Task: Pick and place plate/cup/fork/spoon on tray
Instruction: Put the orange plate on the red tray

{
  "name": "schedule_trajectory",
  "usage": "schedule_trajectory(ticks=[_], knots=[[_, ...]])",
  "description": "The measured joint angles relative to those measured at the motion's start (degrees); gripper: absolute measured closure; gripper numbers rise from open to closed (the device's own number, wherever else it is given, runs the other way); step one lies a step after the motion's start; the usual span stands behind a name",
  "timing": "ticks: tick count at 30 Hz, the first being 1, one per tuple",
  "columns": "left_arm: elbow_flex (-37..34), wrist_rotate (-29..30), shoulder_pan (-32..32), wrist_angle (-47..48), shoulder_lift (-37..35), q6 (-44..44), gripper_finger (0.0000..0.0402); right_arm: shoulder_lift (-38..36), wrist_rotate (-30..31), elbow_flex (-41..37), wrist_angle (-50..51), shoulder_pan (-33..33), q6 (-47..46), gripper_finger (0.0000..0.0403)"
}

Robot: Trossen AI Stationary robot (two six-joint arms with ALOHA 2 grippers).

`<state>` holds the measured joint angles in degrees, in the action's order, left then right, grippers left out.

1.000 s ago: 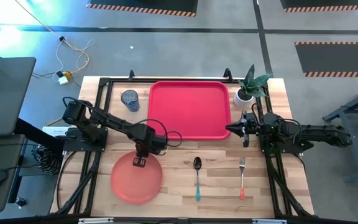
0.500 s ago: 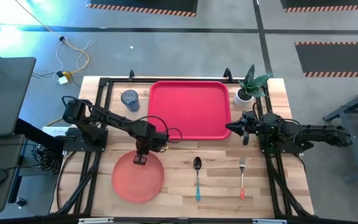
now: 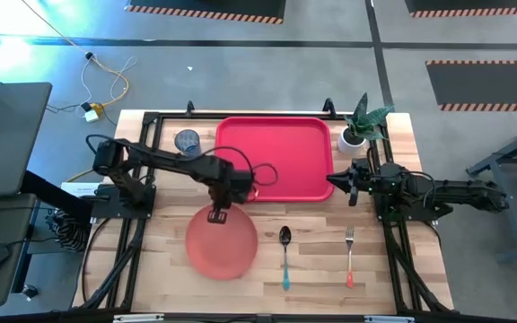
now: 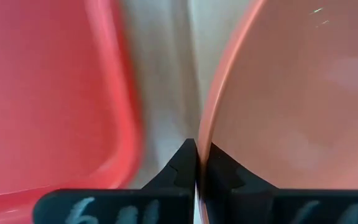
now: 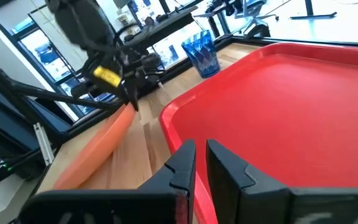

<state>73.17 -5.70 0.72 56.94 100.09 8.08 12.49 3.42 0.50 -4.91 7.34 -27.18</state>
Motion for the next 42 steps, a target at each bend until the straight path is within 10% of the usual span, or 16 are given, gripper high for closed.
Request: schedule_trajectory(ticks=[18, 42], knots=[[17.86, 5.14, 16.58, -4.95, 0.00, -12.35, 0.0401, 0.01, 0.05, -0.01, 0.00, -0.01, -4.36, 0.0373], [18.38, -3.22, 31.57, -11.78, 9.93, -34.81, 0.0401, 0.02, 0.07, 0.01, -0.02, 0.01, -16.47, 0.0373]])
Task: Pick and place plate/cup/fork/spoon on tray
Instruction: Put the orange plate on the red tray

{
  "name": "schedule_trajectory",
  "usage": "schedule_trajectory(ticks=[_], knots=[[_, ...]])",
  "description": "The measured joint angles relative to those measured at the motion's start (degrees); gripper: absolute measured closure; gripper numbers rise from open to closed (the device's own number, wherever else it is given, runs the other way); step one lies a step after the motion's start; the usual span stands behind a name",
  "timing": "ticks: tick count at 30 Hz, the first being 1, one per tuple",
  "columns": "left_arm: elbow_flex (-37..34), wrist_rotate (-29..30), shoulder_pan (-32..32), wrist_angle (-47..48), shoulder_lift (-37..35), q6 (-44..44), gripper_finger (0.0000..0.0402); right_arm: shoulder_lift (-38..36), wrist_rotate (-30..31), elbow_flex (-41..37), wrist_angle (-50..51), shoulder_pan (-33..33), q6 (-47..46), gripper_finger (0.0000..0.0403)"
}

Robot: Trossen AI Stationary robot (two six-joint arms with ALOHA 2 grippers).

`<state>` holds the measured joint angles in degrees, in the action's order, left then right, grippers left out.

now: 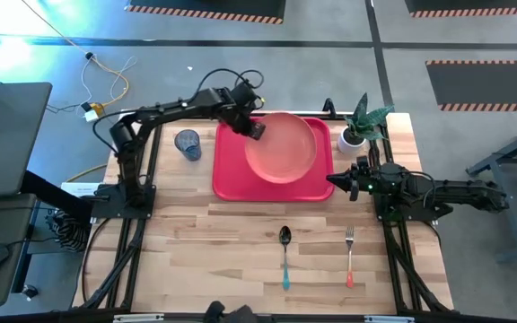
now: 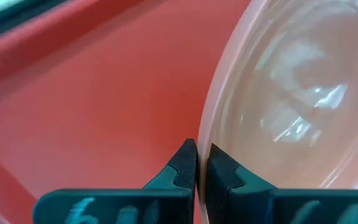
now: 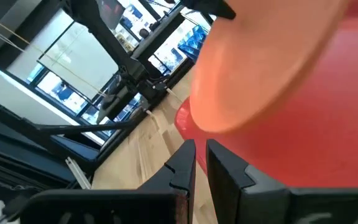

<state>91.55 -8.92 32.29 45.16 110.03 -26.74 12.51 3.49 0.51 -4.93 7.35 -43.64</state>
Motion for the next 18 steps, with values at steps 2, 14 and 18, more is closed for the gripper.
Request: schedule_trajectory(ticks=[2, 14, 18], knots=[[0.00, -0.02, 0.00, -0.45, 1.33, -1.01, 0.0401, 0.00, 0.00, 0.01, 0.00, 0.00, 0.43, 0.0373], [0.00, 0.47, 0.00, -1.50, 5.46, -5.16, 0.0401, 0.02, -0.02, 0.01, 0.02, 0.00, 0.58, 0.0373], [0.00, 0.64, 0.24, -0.27, 5.52, -5.82, 0.0401, 0.02, -0.02, 0.01, 0.02, 0.00, 0.58, 0.0373]])
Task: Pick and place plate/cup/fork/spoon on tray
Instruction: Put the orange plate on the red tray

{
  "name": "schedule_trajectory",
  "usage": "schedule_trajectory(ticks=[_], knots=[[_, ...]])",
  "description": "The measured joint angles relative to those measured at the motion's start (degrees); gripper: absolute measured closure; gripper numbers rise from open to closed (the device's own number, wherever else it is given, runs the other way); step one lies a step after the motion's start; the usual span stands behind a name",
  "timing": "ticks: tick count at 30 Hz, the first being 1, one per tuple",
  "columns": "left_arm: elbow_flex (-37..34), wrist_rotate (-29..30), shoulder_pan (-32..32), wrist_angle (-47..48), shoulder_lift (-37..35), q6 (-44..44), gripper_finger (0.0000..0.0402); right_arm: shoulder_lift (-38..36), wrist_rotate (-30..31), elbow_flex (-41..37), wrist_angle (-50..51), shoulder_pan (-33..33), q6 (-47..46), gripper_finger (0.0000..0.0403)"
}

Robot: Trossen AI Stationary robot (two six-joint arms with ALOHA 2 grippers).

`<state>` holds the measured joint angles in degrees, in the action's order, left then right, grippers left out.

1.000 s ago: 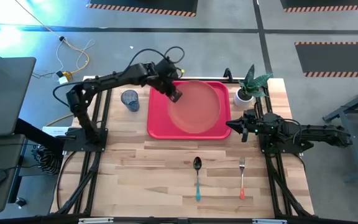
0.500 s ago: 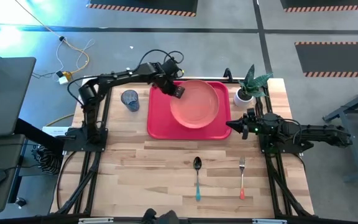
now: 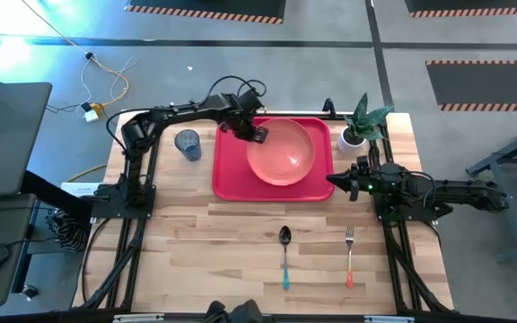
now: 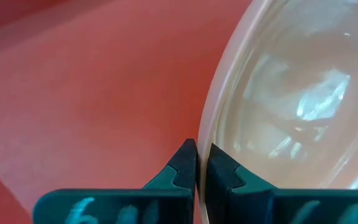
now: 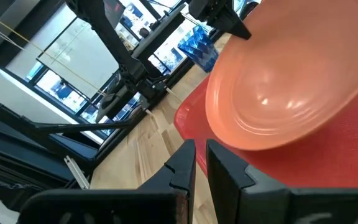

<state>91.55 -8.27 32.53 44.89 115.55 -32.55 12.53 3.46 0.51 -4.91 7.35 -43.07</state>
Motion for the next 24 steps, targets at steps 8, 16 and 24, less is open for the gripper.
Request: schedule_trajectory(ticks=[8, 16, 24], knots=[[0.00, 0.79, 1.79, 6.66, 0.00, 0.63, 0.0401, 0.00, -0.28, 0.00, 0.00, 0.00, 0.00, 0.0373], [0.00, 0.44, 1.66, 5.96, 0.00, -0.11, 0.0401, 0.00, -0.28, 0.00, 0.01, 0.00, 0.00, 0.0373], [-0.51, -0.19, 1.64, 5.90, 0.00, -1.40, 0.0401, -0.02, -0.46, 0.00, 0.01, 0.00, 0.00, 0.0373]])
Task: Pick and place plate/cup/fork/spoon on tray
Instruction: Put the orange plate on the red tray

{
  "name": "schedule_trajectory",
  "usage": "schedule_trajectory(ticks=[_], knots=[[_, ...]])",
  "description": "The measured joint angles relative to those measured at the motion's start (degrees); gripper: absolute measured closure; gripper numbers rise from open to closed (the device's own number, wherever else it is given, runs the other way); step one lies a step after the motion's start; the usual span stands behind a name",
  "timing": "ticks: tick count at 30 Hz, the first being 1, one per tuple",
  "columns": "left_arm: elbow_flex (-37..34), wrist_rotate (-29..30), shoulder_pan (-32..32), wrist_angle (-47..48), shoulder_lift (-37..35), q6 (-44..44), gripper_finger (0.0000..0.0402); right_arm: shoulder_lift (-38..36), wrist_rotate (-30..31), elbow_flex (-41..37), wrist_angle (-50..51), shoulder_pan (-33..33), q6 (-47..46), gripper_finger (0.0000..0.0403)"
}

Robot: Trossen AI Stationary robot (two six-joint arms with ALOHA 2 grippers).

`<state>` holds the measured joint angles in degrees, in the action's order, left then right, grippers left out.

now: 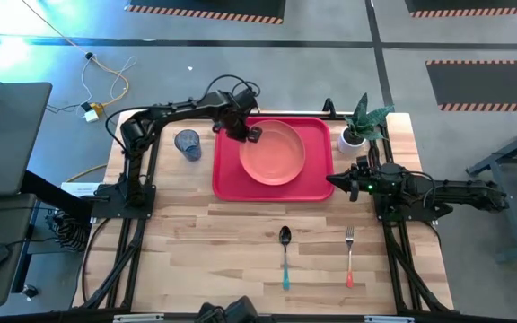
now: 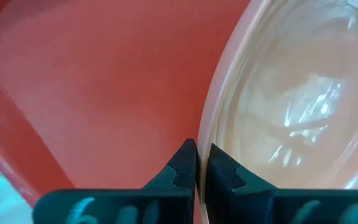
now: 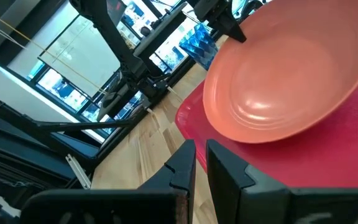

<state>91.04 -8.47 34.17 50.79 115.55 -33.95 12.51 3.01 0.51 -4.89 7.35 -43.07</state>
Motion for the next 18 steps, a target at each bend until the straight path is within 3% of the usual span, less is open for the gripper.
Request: schedule_trajectory(ticks=[18], knots=[[-0.19, 0.08, -0.32, -0.88, 0.00, 0.49, 0.0397, 0.00, 0.00, 0.00, 0.00, 0.00, 0.00, 0.0373]])
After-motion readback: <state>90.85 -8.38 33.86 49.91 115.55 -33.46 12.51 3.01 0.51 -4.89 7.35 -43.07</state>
